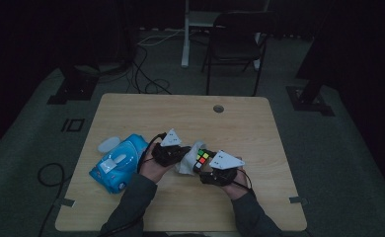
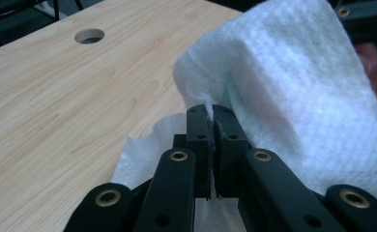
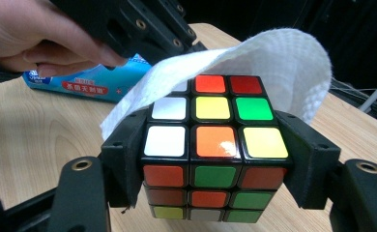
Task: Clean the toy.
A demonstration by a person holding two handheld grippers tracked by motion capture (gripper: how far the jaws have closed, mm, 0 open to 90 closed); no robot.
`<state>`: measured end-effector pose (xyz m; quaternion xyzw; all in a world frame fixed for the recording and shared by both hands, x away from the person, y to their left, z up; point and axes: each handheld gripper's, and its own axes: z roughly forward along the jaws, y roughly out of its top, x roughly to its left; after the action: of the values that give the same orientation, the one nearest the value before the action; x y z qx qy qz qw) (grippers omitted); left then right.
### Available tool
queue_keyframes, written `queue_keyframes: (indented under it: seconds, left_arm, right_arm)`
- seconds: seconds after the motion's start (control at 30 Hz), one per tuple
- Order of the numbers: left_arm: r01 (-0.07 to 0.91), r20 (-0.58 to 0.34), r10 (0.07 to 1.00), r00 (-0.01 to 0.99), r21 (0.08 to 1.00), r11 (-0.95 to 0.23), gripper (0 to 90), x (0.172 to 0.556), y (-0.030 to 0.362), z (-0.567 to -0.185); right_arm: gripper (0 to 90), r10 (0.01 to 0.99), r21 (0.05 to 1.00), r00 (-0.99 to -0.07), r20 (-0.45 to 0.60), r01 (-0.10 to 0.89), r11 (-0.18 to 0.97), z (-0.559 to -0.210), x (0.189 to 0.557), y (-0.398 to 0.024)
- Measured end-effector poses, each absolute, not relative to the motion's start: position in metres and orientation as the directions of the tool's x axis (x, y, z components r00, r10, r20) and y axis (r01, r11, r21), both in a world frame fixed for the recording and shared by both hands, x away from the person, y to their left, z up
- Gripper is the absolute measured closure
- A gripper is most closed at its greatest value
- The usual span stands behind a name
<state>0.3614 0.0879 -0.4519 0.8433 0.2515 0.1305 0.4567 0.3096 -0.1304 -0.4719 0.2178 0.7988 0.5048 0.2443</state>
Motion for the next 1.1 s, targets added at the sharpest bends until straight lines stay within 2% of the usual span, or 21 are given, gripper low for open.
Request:
queue_keyframes:
  seconds: [0.53, 1.1]
  left_arm:
    - [0.323, 0.035, 0.542, 0.839, 0.770, -0.550, 87.7, 0.365, 0.080, -0.471]
    - [0.287, 0.034, 0.559, 0.828, 0.832, -0.475, 86.9, 0.363, 0.082, -0.451]
  right_arm:
    - [34.1, 0.607, 0.927, -0.780, -0.148, 0.104, 0.359, -0.467, 0.309, -0.135]
    - [34.1, 0.591, 0.916, -0.791, -0.158, 0.107, 0.388, -0.472, 0.309, -0.130]
